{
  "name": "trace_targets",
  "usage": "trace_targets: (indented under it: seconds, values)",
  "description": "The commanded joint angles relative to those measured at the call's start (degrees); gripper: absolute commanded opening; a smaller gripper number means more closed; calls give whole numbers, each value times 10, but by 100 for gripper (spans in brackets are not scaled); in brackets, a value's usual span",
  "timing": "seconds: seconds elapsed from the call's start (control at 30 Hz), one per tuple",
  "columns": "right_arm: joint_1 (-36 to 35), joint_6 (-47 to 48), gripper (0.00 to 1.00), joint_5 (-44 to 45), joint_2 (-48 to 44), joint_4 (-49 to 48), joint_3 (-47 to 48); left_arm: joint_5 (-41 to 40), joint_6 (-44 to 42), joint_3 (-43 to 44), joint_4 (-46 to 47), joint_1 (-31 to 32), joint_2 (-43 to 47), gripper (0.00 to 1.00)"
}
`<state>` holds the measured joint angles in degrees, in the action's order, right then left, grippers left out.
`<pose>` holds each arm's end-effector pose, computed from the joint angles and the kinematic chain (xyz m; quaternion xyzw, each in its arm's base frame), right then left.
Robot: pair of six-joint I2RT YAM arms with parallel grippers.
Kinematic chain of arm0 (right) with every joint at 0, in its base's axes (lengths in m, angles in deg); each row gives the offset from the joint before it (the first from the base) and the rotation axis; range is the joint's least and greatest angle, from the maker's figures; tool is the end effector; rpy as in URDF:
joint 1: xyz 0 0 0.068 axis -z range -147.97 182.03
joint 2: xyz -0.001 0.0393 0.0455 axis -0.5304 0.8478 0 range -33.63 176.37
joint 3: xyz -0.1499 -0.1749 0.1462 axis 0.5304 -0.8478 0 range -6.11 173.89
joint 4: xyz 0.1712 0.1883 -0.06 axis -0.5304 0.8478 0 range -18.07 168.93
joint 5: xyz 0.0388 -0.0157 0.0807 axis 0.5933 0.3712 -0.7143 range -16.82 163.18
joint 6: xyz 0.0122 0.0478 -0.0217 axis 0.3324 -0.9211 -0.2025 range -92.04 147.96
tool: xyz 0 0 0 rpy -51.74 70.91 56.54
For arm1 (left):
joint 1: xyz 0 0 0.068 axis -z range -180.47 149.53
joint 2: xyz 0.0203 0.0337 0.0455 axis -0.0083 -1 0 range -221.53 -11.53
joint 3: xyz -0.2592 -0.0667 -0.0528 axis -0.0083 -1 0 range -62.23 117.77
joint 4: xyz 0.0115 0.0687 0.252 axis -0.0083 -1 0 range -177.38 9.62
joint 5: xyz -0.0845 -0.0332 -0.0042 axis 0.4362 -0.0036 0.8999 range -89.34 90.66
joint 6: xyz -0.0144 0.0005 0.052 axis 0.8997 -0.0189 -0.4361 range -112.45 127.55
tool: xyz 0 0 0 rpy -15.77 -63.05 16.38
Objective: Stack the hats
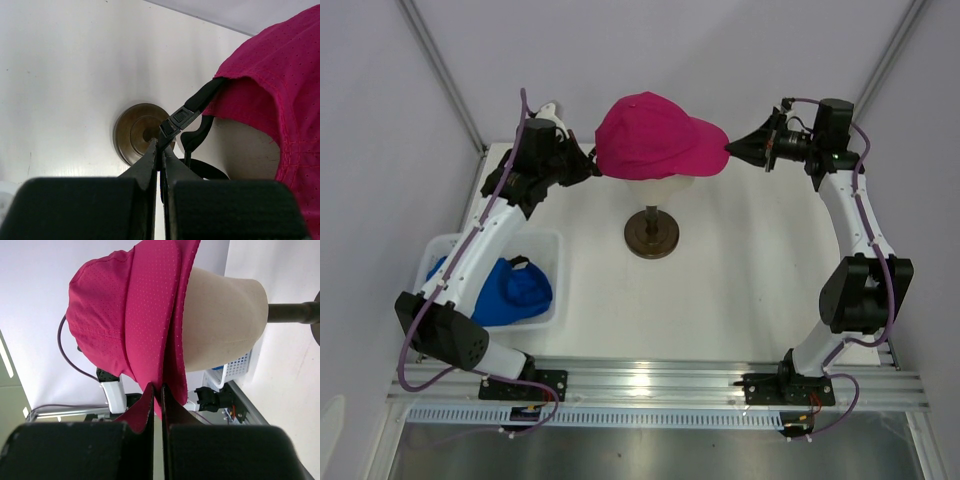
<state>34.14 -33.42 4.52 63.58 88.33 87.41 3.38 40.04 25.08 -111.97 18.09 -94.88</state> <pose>0.3841 0.0190 0.3896 0.0813 0.7456 0.6357 0.1827 0.3092 -0.1058 0.4016 -0.0914 0.8504 -0.2415 0.4584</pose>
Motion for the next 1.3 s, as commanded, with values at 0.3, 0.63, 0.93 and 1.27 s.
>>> trace_targets:
  seconds: [0.3, 0.63, 0.93, 1.27]
  values:
    - [22, 98, 0, 25, 20, 108, 10, -44, -24, -8, -42, -10, -8, 1]
    - [23, 120, 0, 33, 26, 125, 10, -47, -23, -39, -29, -10, -7, 1]
    - [23, 130, 0, 42, 26, 129, 11, -41, -25, -68, -15, -10, -5, 1]
    - [25, 102, 0, 33, 12, 81, 13, -51, -52, -21, -26, -10, 16, 7]
